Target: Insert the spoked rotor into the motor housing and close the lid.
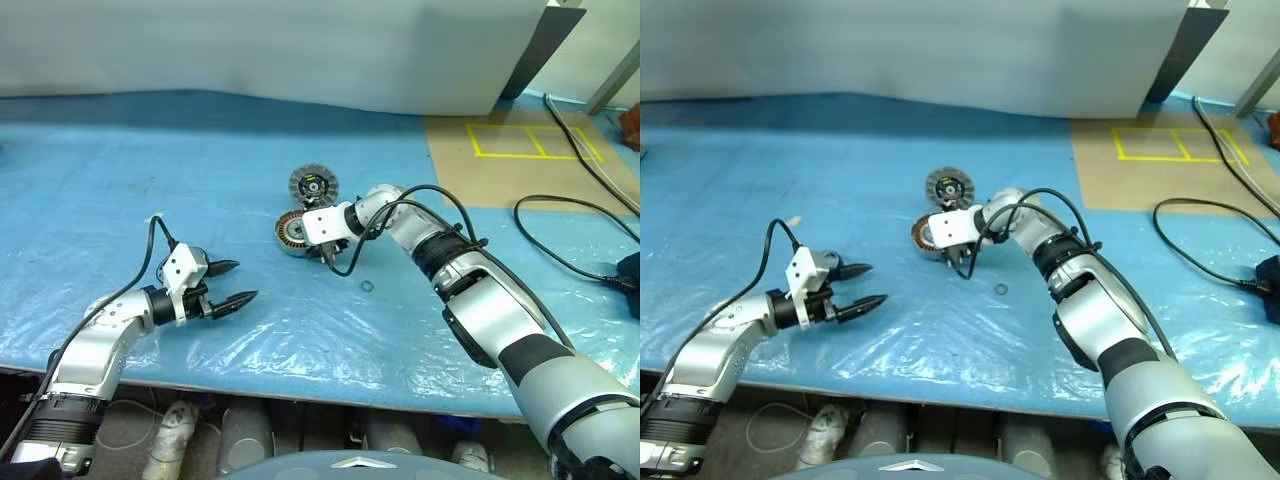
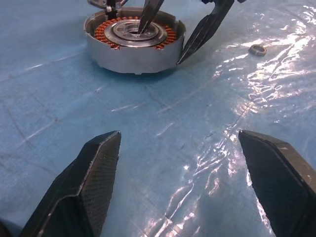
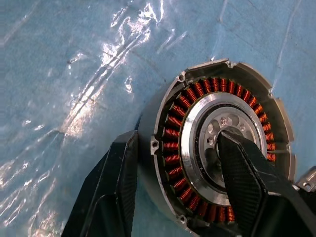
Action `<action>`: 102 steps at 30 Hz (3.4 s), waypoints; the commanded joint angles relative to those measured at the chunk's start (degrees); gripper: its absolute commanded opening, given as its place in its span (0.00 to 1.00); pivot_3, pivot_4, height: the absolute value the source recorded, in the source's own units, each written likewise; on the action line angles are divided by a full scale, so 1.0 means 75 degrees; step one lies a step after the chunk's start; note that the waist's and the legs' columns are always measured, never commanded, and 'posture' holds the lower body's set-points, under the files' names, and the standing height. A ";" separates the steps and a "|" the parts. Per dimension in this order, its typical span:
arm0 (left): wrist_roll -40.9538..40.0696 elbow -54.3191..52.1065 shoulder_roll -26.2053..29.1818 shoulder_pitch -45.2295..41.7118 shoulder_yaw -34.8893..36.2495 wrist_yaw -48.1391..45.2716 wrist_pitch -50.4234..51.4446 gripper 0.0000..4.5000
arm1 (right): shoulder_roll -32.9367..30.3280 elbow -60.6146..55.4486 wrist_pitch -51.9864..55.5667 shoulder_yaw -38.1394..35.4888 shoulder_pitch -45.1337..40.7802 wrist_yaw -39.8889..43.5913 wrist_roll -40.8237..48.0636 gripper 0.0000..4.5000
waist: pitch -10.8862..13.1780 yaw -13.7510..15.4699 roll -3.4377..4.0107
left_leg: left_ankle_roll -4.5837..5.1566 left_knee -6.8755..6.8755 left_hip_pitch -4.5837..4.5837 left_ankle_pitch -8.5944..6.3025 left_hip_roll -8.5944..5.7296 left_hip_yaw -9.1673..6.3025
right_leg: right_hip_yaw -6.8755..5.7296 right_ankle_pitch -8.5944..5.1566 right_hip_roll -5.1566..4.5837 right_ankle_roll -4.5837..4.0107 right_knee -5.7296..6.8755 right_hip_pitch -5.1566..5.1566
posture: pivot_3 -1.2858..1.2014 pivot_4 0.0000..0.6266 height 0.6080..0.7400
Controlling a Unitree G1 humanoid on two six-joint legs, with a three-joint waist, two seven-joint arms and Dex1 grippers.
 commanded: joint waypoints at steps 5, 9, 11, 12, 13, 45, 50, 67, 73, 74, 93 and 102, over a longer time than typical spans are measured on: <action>-0.0151 -0.0495 0.0026 0.0023 0.0137 0.0026 0.0159 0.89 | -0.0178 -0.0595 -0.0507 0.0082 0.0225 0.0618 -0.0067 0.47 | 0.0000 -0.0001 0.0000 | 0.0002 0.0000 -0.0002 0.0000 0.0001 0.0002 | 0.0000 -0.0002 0.0001 -0.0003 -0.0001 -0.0001 | 0.52 0.24 1.00; -0.0154 -0.0474 0.0052 0.0007 0.0143 -0.0024 0.0200 0.89 | -0.0702 -0.1912 -0.0893 0.0169 0.0748 0.1346 0.0143 0.47 | 0.0000 0.0025 -0.0001 | 0.0012 0.0000 -0.0015 0.0004 0.0001 0.0000 | -0.0006 -0.0002 0.0000 -0.0004 -0.0005 -0.0004 | 0.52 0.24 1.00; -0.0138 -0.0508 0.0045 -0.0003 0.0110 -0.0011 0.0232 0.89 | -0.0901 -0.2547 -0.0910 0.0184 0.1057 0.1690 0.0318 0.47 | -0.0001 0.0021 -0.0002 | 0.0026 0.0000 -0.0017 0.0012 0.0001 0.0001 | -0.0007 -0.0002 0.0001 -0.0003 -0.0006 -0.0005 | 0.52 0.24 1.00; -0.0125 -0.0547 0.0034 -0.0017 0.0079 0.0010 0.0263 0.89 | -0.0987 -0.2783 -0.0960 0.0214 0.1160 0.1740 0.0305 0.47 | -0.0001 0.0017 -0.0002 | 0.0027 0.0000 -0.0017 0.0012 0.0002 0.0001 | -0.0006 -0.0002 0.0001 -0.0003 -0.0006 -0.0005 | 0.52 0.24 1.00; -0.0085 -0.0616 -0.0017 -0.0037 0.0008 0.0081 0.0306 0.89 | -0.1068 -0.2960 -0.0990 0.0251 0.1240 0.1798 0.0290 0.47 | -0.0001 0.0013 -0.0002 | 0.0028 -0.0001 -0.0016 0.0012 0.0003 0.0001 | -0.0007 -0.0002 0.0001 -0.0003 -0.0005 -0.0005 | 0.52 0.24 1.00; -0.0168 -0.1349 -0.0094 -0.0271 -0.0445 0.0079 0.1203 0.89 | -0.2559 -0.8943 0.6120 -0.2868 0.4573 0.0797 0.3291 0.72 | 0.0000 0.0208 -0.0004 | 0.0008 -0.0018 0.0004 0.0002 0.0000 0.0001 | 0.0000 -0.0002 0.0003 -0.0002 -0.0029 0.0012 | 0.52 0.24 1.00; -0.0201 -0.1467 0.0015 -0.0449 -0.0523 -0.0010 0.1437 0.89 | -0.2352 -0.9900 0.6908 -0.3201 0.6096 -0.0500 0.3326 0.72 | 0.0001 0.0180 -0.0001 | -0.0007 -0.0032 0.0026 0.0009 -0.0005 0.0004 | 0.0011 -0.0003 0.0003 -0.0001 -0.0030 0.0018 | 0.52 0.24 1.00; -0.0310 -0.2087 0.0035 -0.1295 -0.0757 0.0187 0.2605 0.89 | -0.2370 -0.8585 0.6106 -0.2841 0.7401 -0.1847 0.2961 0.72 | 0.0000 0.0193 0.0003 | -0.0026 -0.0063 0.0056 0.0019 -0.0016 0.0011 | 0.0023 -0.0007 0.0001 0.0005 -0.0055 0.0043 | 0.52 0.24 1.00; -0.0249 -0.1973 0.0031 -0.1149 -0.0720 0.0160 0.2440 0.89 | -0.2447 -0.8427 0.5744 -0.2529 0.7416 -0.1889 0.2759 0.68 | 0.0000 0.0193 0.0002 | -0.0025 -0.0060 0.0073 0.0019 -0.0016 0.0011 | 0.0023 -0.0007 0.0000 0.0007 -0.0055 0.0061 | 0.52 0.24 1.00; -0.0254 -0.1984 0.0026 -0.1124 -0.0719 0.0166 0.2433 0.89 | -0.2467 -0.8383 0.5700 -0.2524 0.7414 -0.1891 0.2747 0.63 | 0.0000 0.0192 0.0002 | -0.0025 -0.0061 0.0077 0.0019 -0.0016 0.0011 | 0.0023 -0.0008 0.0000 0.0007 -0.0055 0.0064 | 0.52 0.24 1.00; -0.0222 -0.1705 0.0174 -0.0720 -0.0769 -0.0201 0.2128 0.89 | -0.2367 -0.9653 0.7053 -0.2825 0.6340 -0.1633 0.3830 0.13 | 0.0001 0.0177 0.0004 | -0.0024 -0.0081 0.0088 0.0018 -0.0018 0.0014 | 0.0027 -0.0009 -0.0001 0.0008 -0.0066 0.0066 | 0.52 0.24 1.00; -0.0094 -0.1689 0.0085 -0.0234 -0.0825 -0.0131 0.1723 0.89 | -0.1927 -0.9048 0.6918 -0.2266 0.5072 -0.1294 0.4052 0.13 | 0.0001 0.0188 0.0004 | -0.0027 -0.0104 0.0079 0.0019 -0.0018 0.0020 | 0.0023 -0.0011 -0.0001 0.0008 -0.0083 0.0058 | 0.52 0.24 1.00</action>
